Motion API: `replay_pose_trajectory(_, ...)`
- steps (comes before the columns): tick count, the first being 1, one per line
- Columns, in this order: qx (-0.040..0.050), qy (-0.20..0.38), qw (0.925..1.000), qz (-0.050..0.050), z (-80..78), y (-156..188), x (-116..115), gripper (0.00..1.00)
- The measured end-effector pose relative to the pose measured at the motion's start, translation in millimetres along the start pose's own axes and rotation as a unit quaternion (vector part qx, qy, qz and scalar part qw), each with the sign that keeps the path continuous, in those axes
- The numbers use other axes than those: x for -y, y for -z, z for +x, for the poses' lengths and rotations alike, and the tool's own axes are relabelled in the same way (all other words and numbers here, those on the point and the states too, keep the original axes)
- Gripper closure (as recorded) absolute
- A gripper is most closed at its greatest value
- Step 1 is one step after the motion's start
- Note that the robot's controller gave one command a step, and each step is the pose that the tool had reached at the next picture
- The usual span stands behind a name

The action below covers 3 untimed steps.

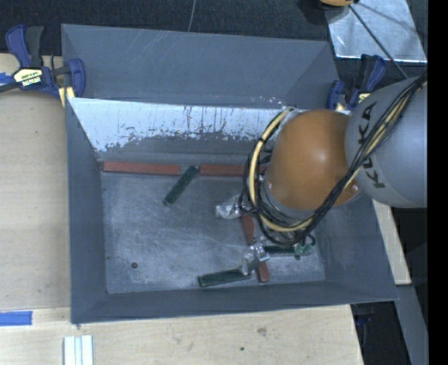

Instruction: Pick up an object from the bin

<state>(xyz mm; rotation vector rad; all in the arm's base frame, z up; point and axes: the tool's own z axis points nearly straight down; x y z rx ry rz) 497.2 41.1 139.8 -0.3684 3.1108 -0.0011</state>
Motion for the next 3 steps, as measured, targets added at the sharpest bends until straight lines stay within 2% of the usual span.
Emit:
replay_pose_trajectory(1, 0.0093, 0.141, 0.9899, 0.000, 6.4, -63, 4, 1.00)
replay_pose_trajectory(2, 0.0093, 0.141, 0.9899, 0.000, 6.4, -63, 4, 1.00)
replay_pose_trajectory(3, -0.0043, 0.158, 0.9874, -0.002, 5.4, 130, 8, 1.00)
